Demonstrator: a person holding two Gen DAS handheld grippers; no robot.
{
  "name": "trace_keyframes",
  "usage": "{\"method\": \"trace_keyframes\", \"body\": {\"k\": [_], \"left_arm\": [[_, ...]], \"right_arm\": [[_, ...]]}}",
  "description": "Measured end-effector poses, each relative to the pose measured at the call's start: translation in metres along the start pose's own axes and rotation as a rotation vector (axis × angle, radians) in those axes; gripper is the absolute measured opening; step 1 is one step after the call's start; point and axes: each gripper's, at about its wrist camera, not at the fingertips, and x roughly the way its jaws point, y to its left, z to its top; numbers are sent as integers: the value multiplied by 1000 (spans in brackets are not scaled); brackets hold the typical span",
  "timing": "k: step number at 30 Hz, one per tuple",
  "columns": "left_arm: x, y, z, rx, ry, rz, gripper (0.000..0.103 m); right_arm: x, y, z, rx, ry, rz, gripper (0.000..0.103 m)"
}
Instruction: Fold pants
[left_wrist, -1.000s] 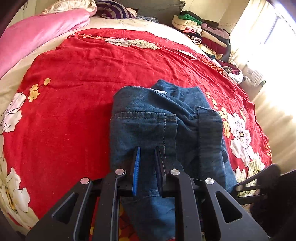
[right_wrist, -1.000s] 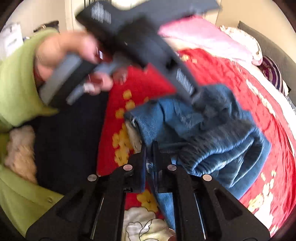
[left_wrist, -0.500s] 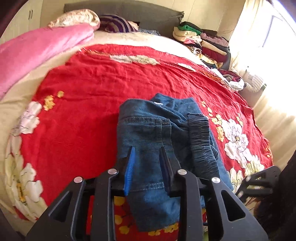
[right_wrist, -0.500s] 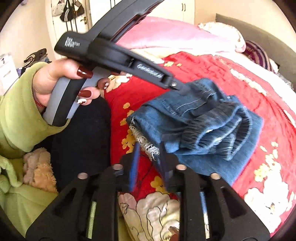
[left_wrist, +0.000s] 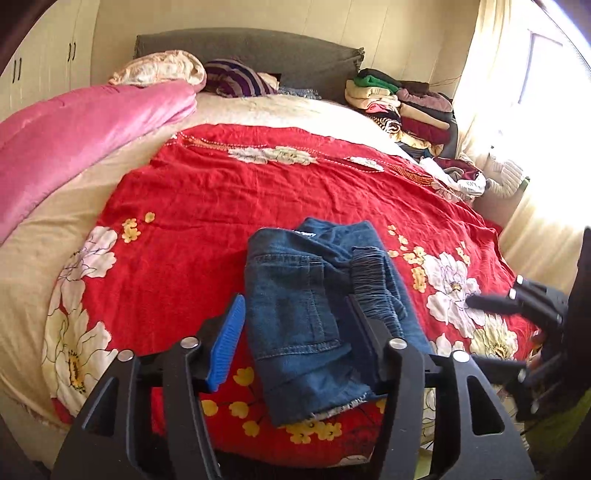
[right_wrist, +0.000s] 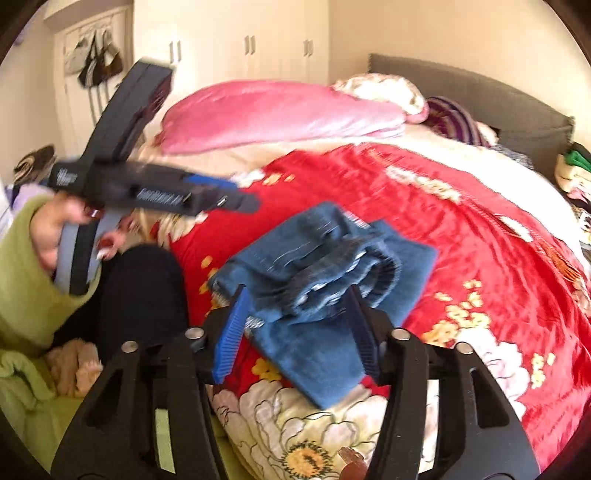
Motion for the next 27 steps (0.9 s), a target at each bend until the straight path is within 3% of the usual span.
{"method": "trace_keyframes", "body": {"k": [9,19,27], "left_arm": [[-7,-11,-1,28,-19,5,73],[5,-9,-5,34,-2,40,87],[20,-1,-9,19,24,59,88]], "right_arm": [[-21,-23,9,93,-81,-77,79],[-8,-50,2,207,-62,-153,86],[13,-67,-8,286,-16,-163,87]]}}
